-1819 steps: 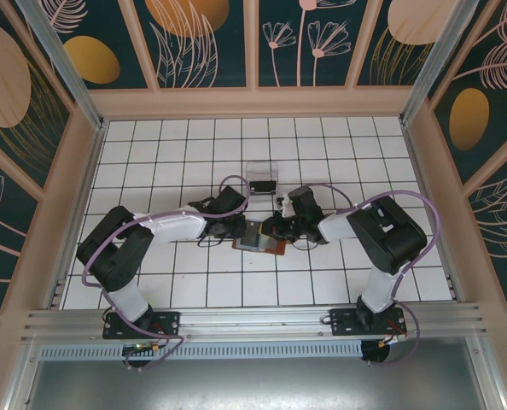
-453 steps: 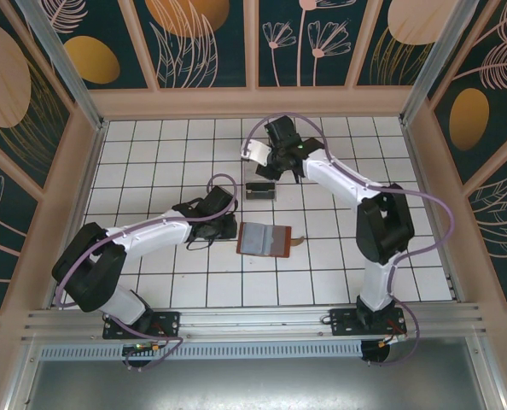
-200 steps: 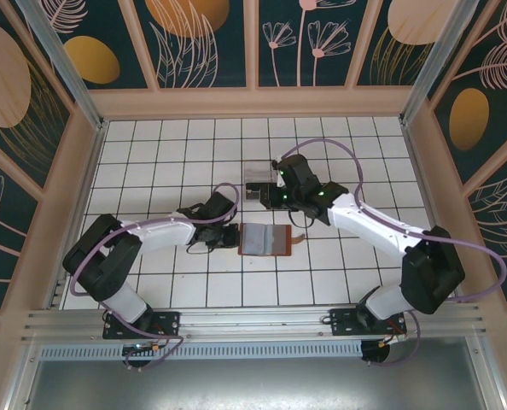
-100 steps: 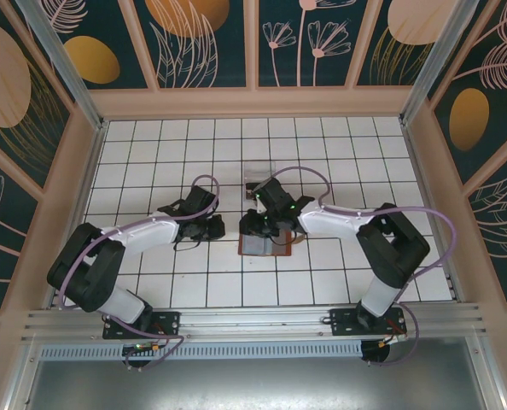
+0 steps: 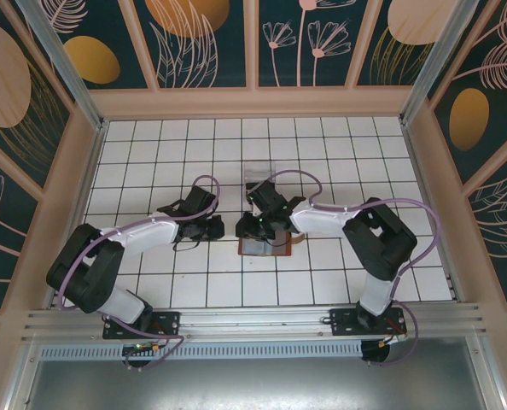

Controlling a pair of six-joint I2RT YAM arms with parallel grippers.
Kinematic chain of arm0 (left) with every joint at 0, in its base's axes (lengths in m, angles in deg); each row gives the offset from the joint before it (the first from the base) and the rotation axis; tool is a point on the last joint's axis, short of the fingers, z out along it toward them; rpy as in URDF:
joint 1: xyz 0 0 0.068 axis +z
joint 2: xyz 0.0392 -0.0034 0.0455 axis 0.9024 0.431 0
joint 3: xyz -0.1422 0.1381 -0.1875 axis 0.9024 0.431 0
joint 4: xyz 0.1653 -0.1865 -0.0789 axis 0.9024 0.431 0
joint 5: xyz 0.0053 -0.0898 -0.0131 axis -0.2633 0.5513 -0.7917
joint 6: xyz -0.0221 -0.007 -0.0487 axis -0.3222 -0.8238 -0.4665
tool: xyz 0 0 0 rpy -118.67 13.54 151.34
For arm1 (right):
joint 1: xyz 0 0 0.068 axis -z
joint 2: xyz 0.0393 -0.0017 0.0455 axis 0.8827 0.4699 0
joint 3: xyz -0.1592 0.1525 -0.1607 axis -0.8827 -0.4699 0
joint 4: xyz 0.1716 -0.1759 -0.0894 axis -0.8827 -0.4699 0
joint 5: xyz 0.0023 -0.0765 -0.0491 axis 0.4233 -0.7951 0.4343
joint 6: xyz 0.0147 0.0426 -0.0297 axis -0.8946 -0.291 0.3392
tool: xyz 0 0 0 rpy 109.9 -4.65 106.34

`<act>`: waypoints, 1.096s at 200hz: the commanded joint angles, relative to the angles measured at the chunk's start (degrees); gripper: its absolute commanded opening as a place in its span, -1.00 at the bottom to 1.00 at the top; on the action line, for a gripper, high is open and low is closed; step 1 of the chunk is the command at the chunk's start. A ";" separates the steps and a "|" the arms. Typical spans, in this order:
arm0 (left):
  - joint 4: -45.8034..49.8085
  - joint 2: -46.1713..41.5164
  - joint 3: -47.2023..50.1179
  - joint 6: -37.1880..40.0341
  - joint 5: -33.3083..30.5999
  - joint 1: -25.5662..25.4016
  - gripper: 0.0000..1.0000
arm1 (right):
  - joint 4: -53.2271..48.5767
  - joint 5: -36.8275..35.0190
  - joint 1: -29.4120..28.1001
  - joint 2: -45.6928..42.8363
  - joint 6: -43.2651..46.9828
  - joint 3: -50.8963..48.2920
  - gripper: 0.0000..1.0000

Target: Take the credit cards out of the card holder

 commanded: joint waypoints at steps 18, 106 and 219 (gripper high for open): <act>0.96 -0.50 0.51 1.30 -0.10 0.41 -0.68 | -4.06 -2.84 -0.77 1.37 -0.91 0.77 -0.42; 0.87 0.17 -0.24 1.54 0.36 0.37 -0.68 | -16.31 -12.97 -2.32 -0.08 -0.09 3.49 -0.35; 0.78 1.32 -1.95 2.00 1.90 0.43 -0.67 | -34.46 -31.58 -5.21 -0.53 -0.37 11.82 -0.09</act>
